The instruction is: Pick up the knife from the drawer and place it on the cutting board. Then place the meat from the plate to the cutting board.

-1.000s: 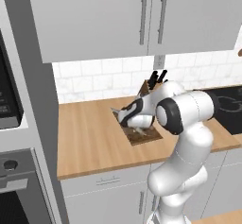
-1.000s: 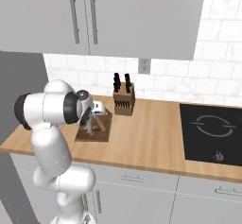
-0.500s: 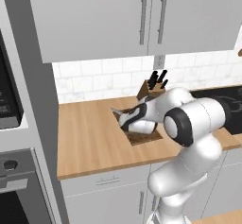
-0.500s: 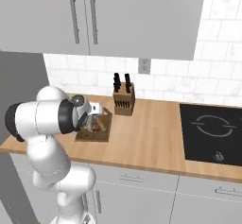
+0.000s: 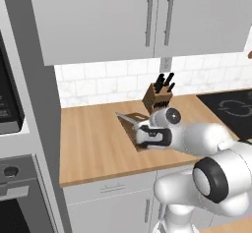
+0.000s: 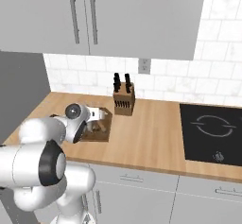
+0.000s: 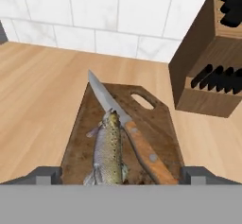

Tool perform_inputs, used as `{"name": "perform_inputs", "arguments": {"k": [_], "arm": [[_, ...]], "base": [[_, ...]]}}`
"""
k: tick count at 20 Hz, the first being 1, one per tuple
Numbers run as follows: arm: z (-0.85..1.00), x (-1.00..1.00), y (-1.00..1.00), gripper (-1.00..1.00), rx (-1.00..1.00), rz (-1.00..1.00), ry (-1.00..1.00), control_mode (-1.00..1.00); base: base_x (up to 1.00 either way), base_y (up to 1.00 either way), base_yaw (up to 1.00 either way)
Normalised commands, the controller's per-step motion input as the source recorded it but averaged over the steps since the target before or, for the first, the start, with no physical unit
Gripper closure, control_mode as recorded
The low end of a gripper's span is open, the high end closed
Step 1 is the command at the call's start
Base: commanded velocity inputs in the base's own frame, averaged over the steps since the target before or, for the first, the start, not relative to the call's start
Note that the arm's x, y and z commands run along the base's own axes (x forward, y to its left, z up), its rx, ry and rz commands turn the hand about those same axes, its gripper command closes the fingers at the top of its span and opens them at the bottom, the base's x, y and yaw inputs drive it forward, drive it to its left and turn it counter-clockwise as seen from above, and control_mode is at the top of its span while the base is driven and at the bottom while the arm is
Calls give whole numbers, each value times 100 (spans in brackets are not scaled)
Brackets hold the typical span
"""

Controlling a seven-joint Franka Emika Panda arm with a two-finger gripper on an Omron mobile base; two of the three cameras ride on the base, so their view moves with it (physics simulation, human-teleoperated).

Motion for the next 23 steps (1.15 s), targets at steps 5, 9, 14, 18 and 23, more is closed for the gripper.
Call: {"name": "perform_inputs", "arguments": {"k": [5, 9, 14, 18, 23], "arm": [[100, -4, 0, -100, 0, -3, 0, -100], [90, -1, 1, -100, 0, -4, 0, -100], [64, -10, -7, -100, 0, -1, -1, -100], [40, -30, -30, -100, 2, 0, -5, -100], [-19, -39, -59, -100, 3, -3, 0, -100]], "base": [[0, 0, 0], [0, 0, 0], [0, 0, 0], [0, 0, 0], [0, 0, 0]]}}
